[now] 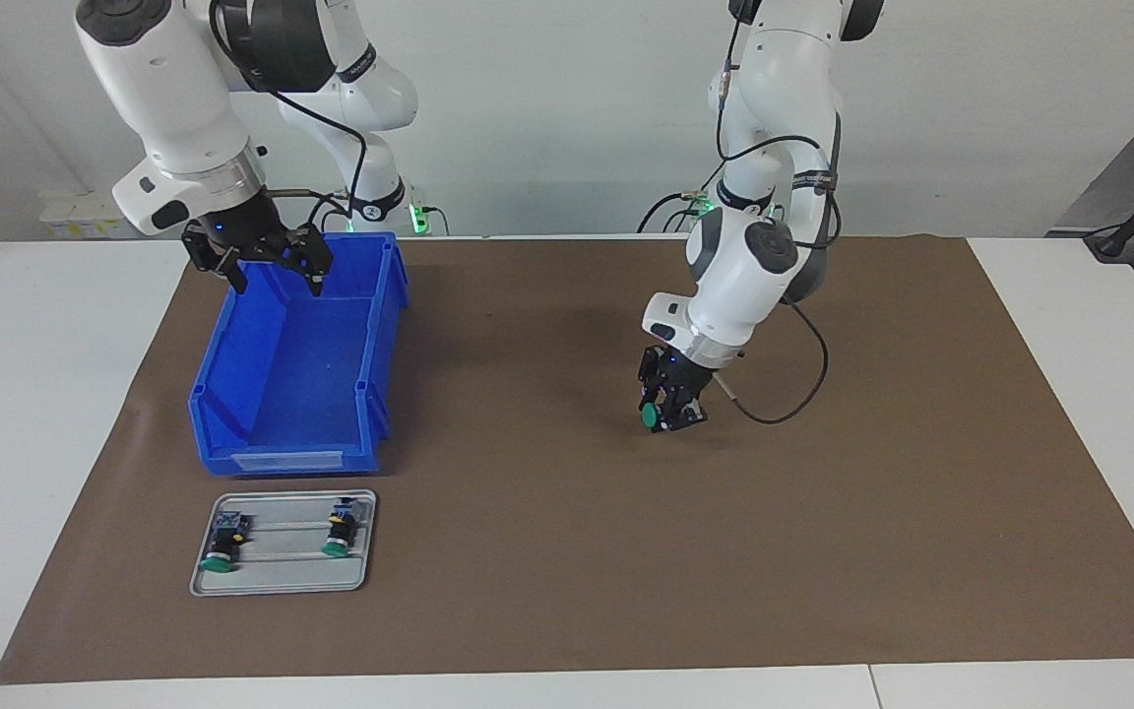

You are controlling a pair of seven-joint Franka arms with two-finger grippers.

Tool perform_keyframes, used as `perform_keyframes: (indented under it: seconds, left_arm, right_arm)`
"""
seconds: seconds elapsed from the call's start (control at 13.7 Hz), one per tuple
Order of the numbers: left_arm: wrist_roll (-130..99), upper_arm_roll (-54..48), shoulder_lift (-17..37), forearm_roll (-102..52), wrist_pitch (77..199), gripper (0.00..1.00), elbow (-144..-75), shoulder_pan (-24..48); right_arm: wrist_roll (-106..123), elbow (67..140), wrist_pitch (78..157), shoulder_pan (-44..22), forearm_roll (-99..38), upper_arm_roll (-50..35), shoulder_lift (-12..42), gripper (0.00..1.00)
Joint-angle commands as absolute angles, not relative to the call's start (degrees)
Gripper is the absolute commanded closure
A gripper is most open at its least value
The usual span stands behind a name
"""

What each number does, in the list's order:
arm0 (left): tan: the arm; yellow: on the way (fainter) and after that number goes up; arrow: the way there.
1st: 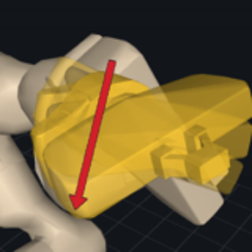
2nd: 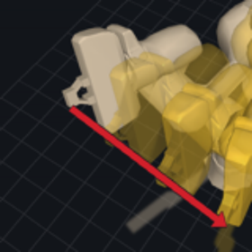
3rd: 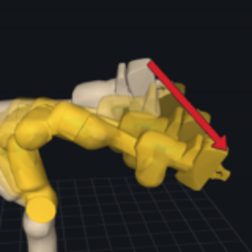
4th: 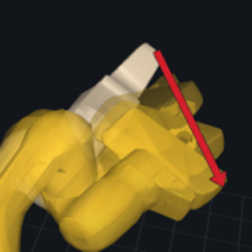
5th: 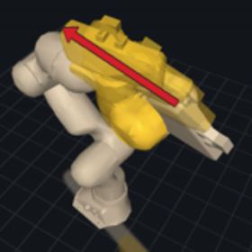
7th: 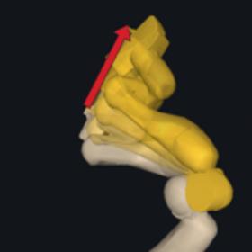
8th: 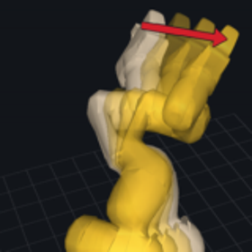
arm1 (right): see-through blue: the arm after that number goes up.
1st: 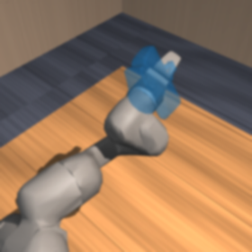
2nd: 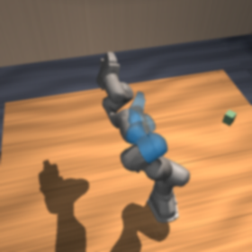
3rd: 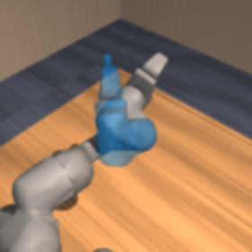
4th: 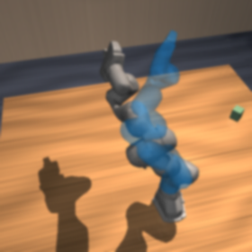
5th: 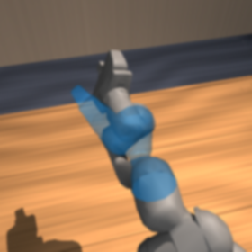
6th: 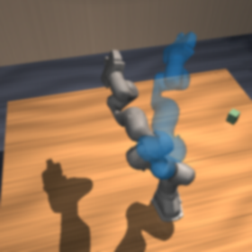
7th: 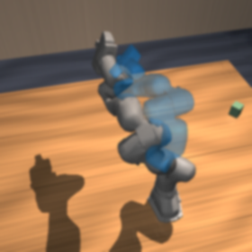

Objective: Place and press button with both arms

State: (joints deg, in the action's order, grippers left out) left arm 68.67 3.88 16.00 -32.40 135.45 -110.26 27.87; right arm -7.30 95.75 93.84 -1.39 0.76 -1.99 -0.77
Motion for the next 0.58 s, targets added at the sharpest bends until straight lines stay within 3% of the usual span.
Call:
perform_keyframes:
  seconds: [0.0, 0.51]
  left_arm:
    - [80.64, 3.6, 13.1, -45.48, 130.97, 0.8, -111.79, 23.83]
    - [104.38, 3.87, 8.18, -71.94, 130.69, 0.8, -123.03, 21.71]
  right_arm:
    - [-5.89, 96.06, 93.69, -0.97, -0.26, -2.2, -1.23, 0.0]
    - [-5.89, 96.06, 93.69, -0.97, -0.26, -2.2, -1.23, 0.0]
